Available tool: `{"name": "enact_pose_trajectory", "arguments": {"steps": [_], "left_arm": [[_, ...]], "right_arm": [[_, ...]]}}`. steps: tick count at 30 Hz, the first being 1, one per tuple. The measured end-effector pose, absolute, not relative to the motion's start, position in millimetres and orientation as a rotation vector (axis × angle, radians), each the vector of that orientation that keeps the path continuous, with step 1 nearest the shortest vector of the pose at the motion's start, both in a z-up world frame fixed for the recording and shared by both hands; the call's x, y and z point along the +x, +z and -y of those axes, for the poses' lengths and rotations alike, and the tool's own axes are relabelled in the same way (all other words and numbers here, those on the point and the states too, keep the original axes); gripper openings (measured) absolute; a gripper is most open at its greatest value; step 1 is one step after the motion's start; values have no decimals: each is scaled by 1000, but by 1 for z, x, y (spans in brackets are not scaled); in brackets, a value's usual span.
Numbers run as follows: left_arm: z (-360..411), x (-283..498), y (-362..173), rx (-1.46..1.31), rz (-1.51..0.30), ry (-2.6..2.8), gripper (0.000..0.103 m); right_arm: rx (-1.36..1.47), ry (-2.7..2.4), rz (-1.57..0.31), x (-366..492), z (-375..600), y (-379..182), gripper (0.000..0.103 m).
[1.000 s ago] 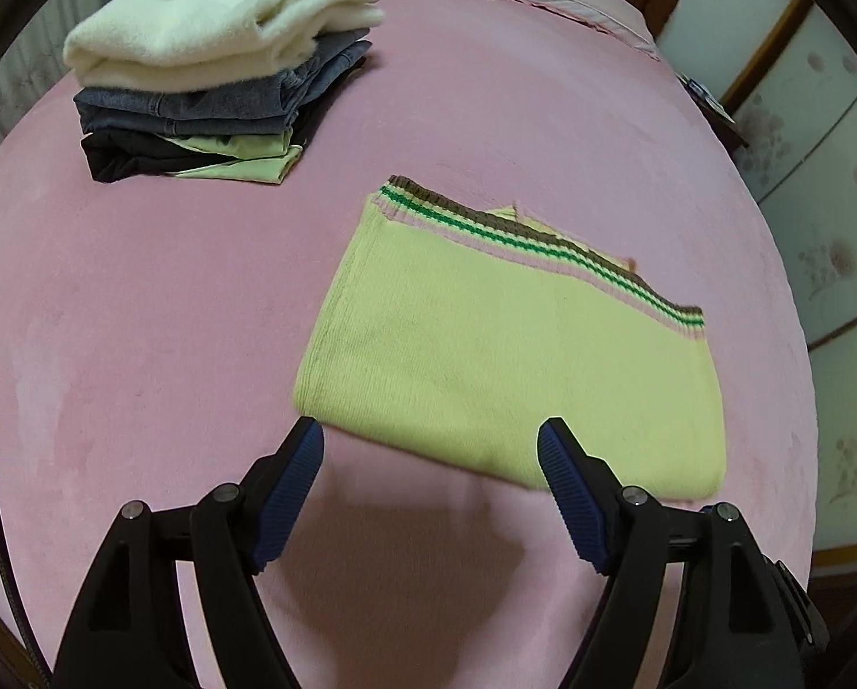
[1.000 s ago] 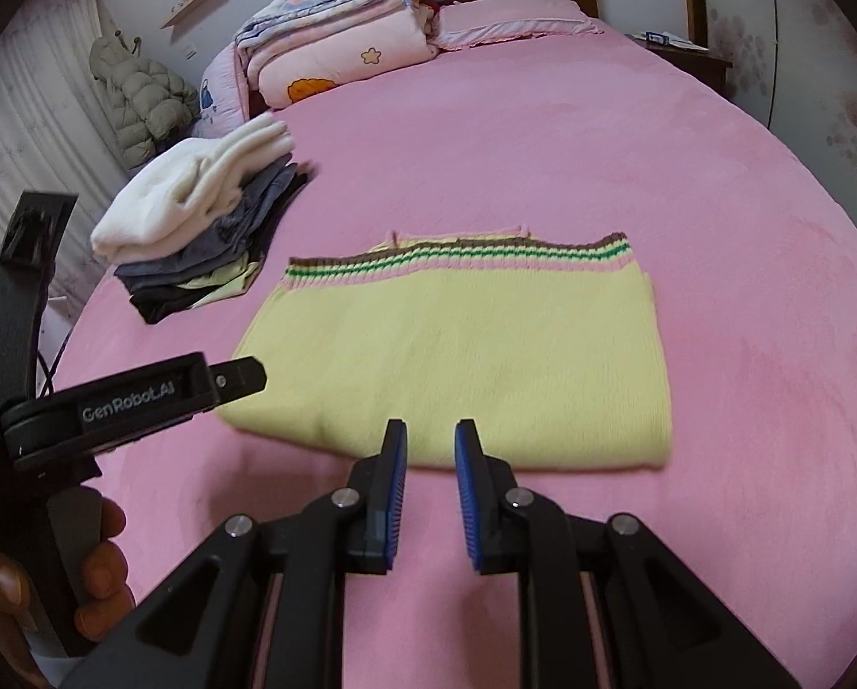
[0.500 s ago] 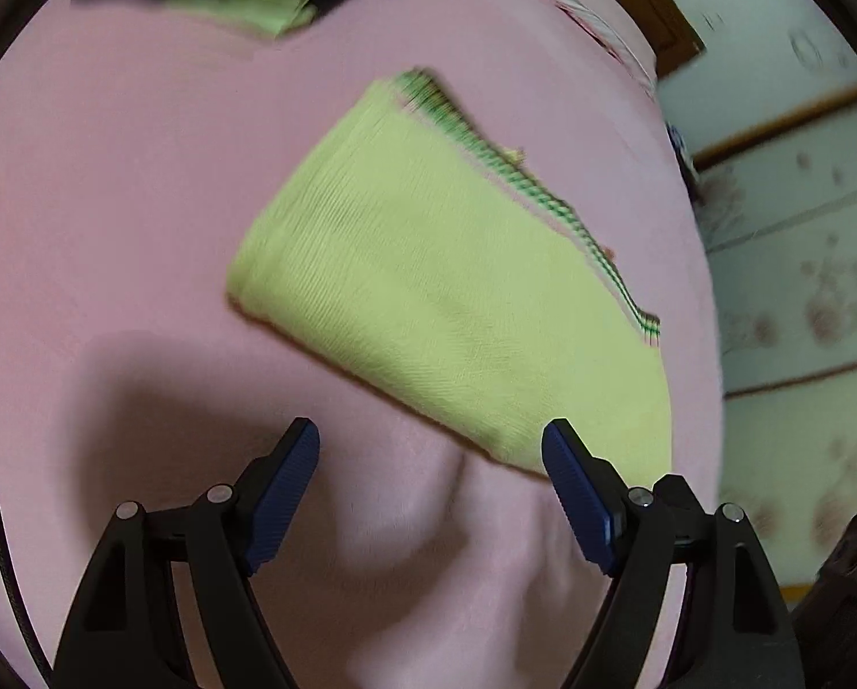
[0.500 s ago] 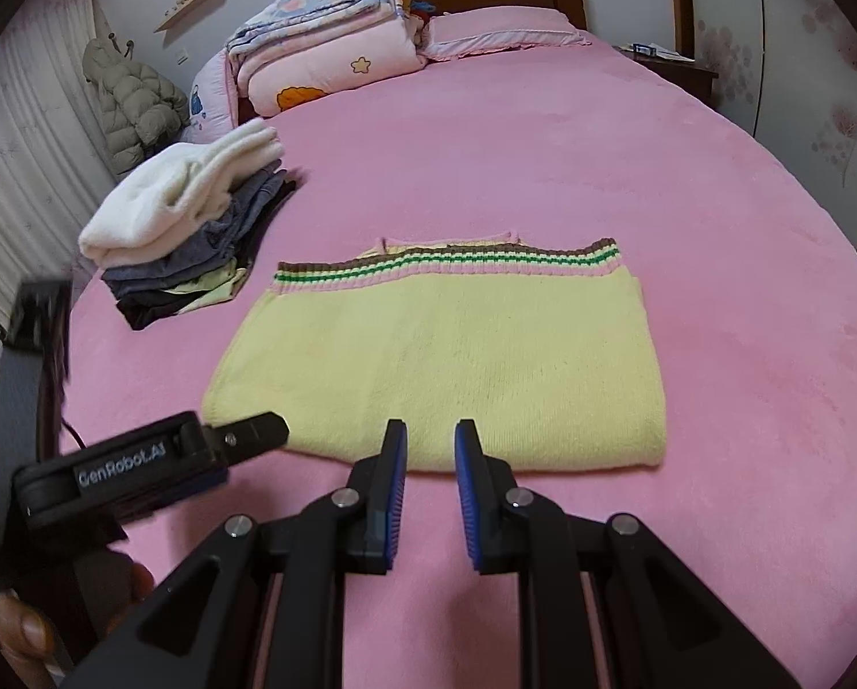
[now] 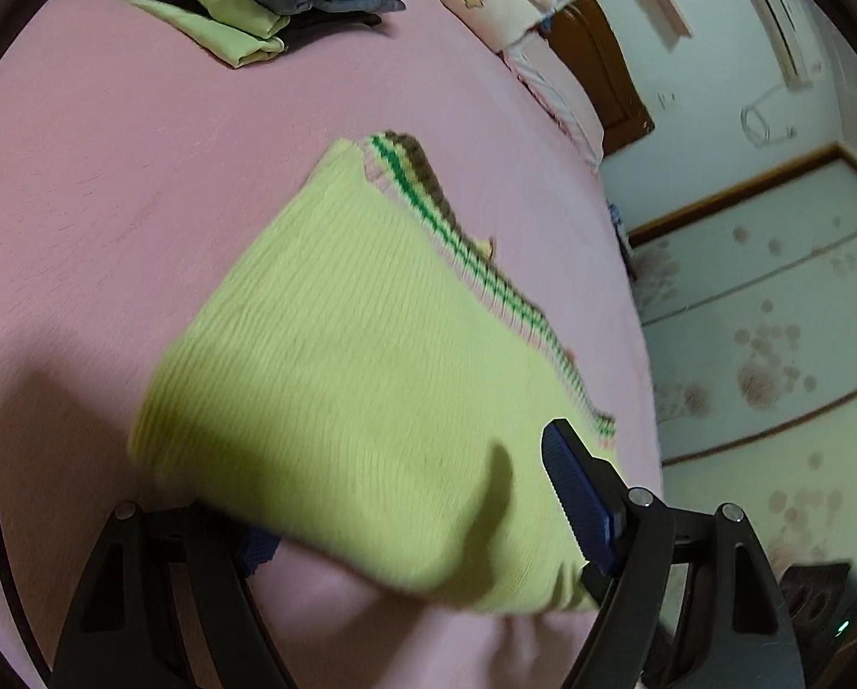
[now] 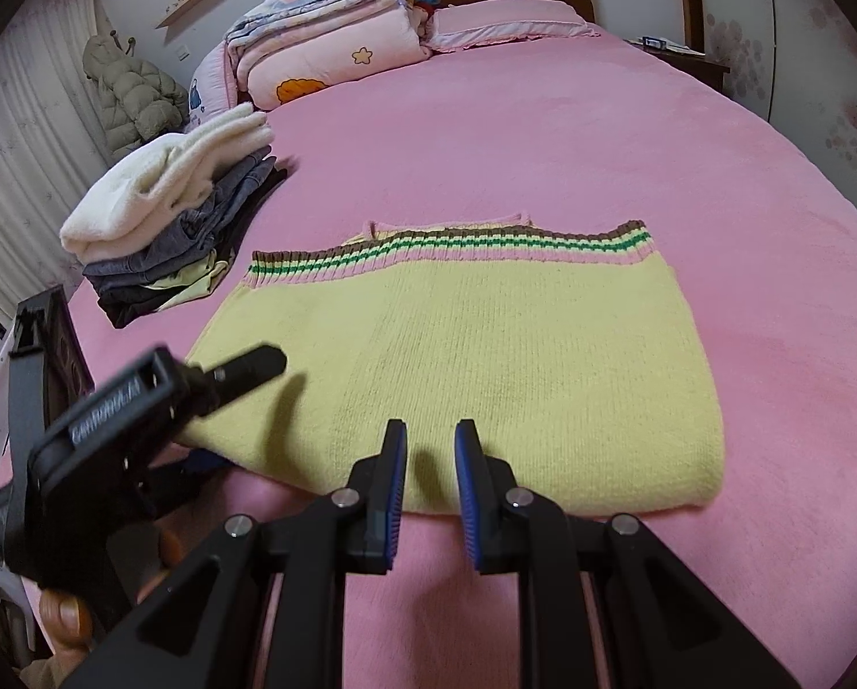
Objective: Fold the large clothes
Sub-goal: 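Grasp one side of the cardigan with the right gripper and fold it across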
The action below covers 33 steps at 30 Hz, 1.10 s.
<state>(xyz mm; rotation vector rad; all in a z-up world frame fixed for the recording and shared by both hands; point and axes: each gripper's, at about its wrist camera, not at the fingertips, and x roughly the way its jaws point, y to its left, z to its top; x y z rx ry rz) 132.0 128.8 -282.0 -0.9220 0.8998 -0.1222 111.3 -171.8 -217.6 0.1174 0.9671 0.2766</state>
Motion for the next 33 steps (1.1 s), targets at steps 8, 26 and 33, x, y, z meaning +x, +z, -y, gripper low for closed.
{"name": "enact_pose_trajectory", "arguments": {"steps": [8, 26, 33], "left_arm": [[-137, 142, -278, -898, -900, -132, 19], [-6, 139, -181, -132, -781, -292, 16], [63, 144, -184, 70, -800, -334, 18]], "right_arm": [[123, 309, -945, 126, 158, -221, 16], [489, 473, -1130, 155, 197, -281, 7], [478, 383, -1081, 121, 256, -251, 8]]}}
